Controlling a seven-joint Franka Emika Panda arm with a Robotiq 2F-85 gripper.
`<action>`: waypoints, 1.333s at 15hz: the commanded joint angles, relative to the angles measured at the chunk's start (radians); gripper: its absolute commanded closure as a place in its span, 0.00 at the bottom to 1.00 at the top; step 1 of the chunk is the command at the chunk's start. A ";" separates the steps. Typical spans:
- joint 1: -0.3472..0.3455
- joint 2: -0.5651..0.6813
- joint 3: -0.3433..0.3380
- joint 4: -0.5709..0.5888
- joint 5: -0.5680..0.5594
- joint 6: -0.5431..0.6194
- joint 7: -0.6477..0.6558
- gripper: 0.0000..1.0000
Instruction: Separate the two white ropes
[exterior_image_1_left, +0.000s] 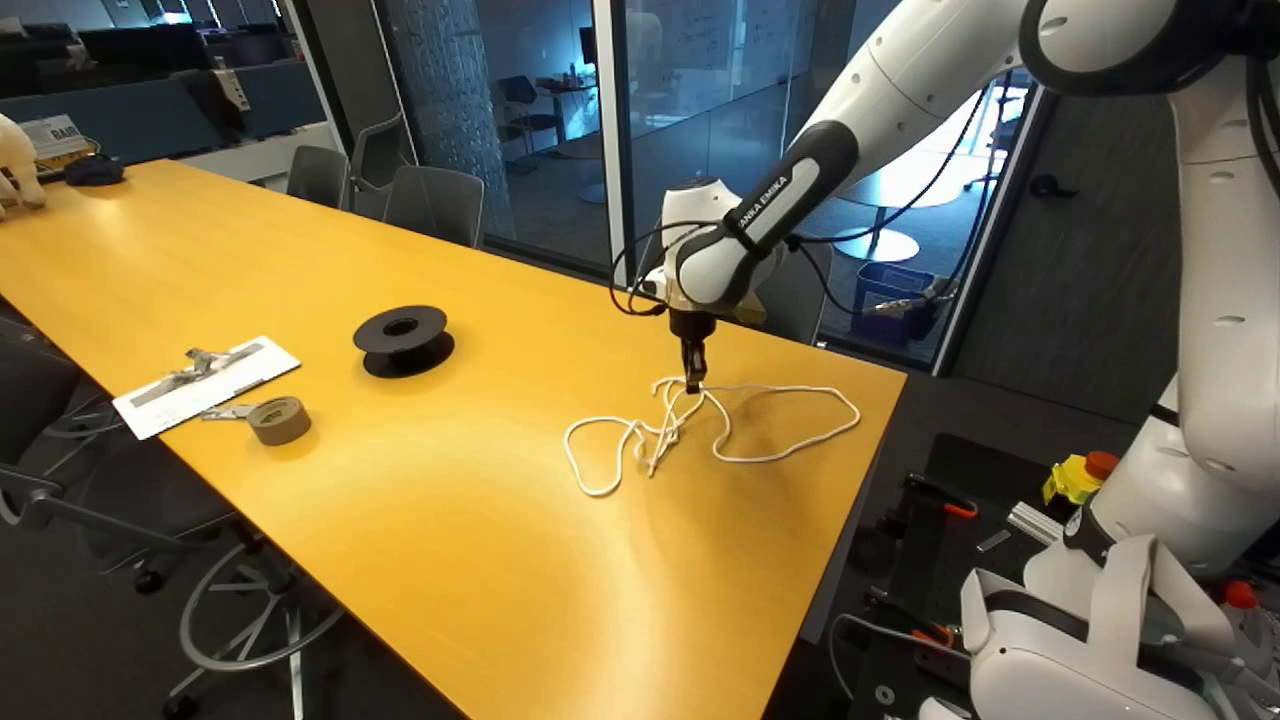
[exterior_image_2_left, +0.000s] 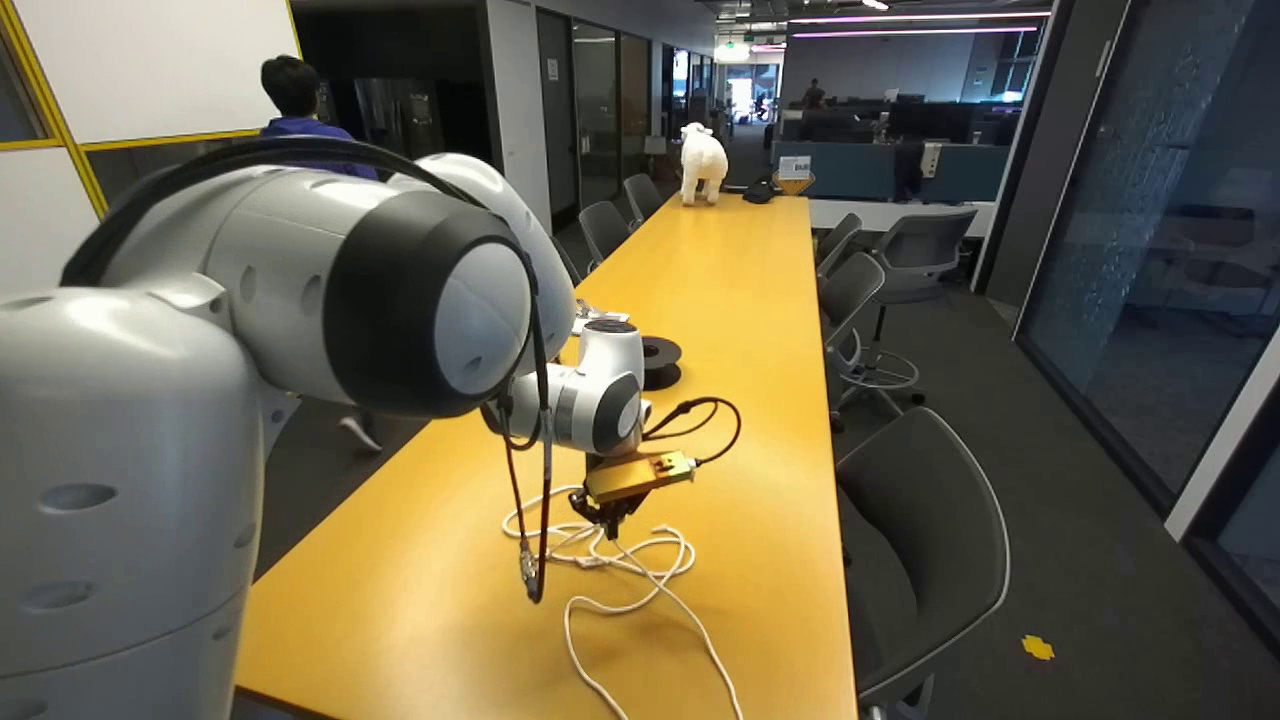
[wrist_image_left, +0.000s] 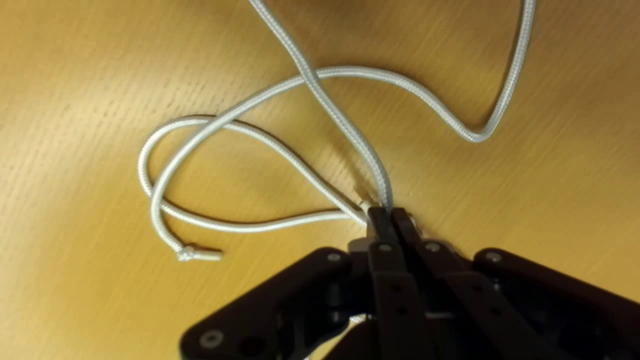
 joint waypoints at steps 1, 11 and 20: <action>-0.031 -0.051 0.006 0.062 0.098 -0.089 -0.059 0.99; -0.081 0.105 -0.068 0.435 0.256 -0.290 -0.053 0.99; -0.139 0.460 -0.081 0.866 0.267 -0.399 0.116 0.99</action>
